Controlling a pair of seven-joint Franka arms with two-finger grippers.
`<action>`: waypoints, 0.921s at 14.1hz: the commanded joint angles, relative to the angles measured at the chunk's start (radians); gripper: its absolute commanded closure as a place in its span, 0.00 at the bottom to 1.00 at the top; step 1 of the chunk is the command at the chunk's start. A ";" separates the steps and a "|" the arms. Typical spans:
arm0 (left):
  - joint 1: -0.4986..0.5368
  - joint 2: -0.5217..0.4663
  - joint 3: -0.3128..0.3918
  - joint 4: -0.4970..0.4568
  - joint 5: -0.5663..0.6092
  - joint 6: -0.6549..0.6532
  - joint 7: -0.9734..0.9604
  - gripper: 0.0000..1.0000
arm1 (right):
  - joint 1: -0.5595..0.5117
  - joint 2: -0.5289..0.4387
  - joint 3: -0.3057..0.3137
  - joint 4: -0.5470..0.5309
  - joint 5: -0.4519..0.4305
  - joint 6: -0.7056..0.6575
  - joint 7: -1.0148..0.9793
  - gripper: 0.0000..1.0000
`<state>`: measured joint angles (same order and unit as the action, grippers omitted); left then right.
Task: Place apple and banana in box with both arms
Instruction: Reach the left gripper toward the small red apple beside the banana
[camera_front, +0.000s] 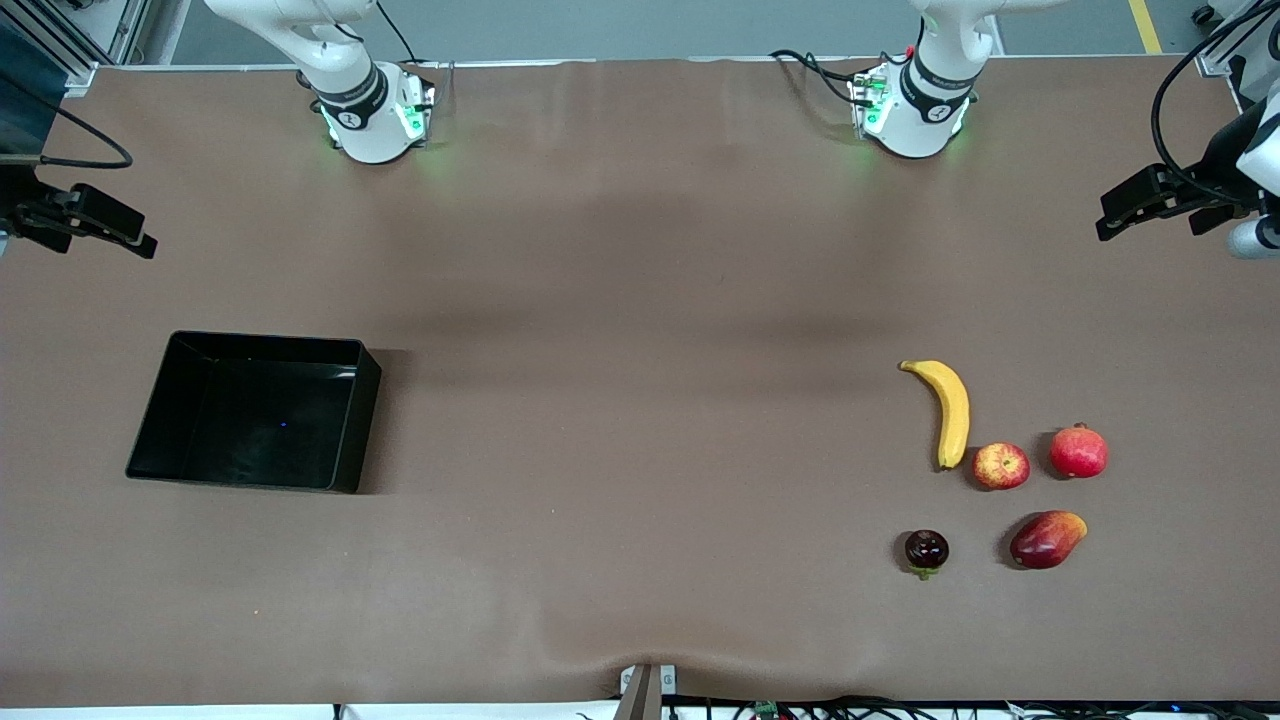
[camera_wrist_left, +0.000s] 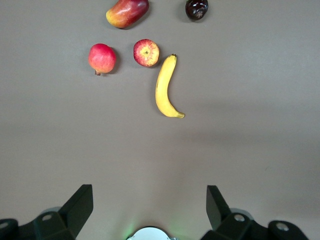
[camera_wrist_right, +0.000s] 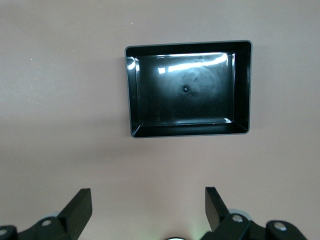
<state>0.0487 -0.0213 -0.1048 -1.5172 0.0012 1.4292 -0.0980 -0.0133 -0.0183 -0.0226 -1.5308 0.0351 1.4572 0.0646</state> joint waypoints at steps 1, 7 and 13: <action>-0.001 0.009 -0.001 0.014 0.000 -0.003 0.015 0.00 | 0.001 0.006 0.003 0.012 0.005 -0.011 0.008 0.00; 0.003 0.061 0.001 0.035 0.000 -0.001 0.015 0.00 | 0.001 0.006 0.003 0.011 0.005 -0.012 0.009 0.00; 0.000 0.130 0.001 0.020 0.000 0.068 -0.057 0.00 | 0.003 0.008 0.003 0.011 0.006 -0.012 0.009 0.00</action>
<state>0.0512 0.0743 -0.1025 -1.5142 0.0012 1.4761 -0.1219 -0.0112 -0.0163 -0.0223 -1.5310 0.0352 1.4550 0.0646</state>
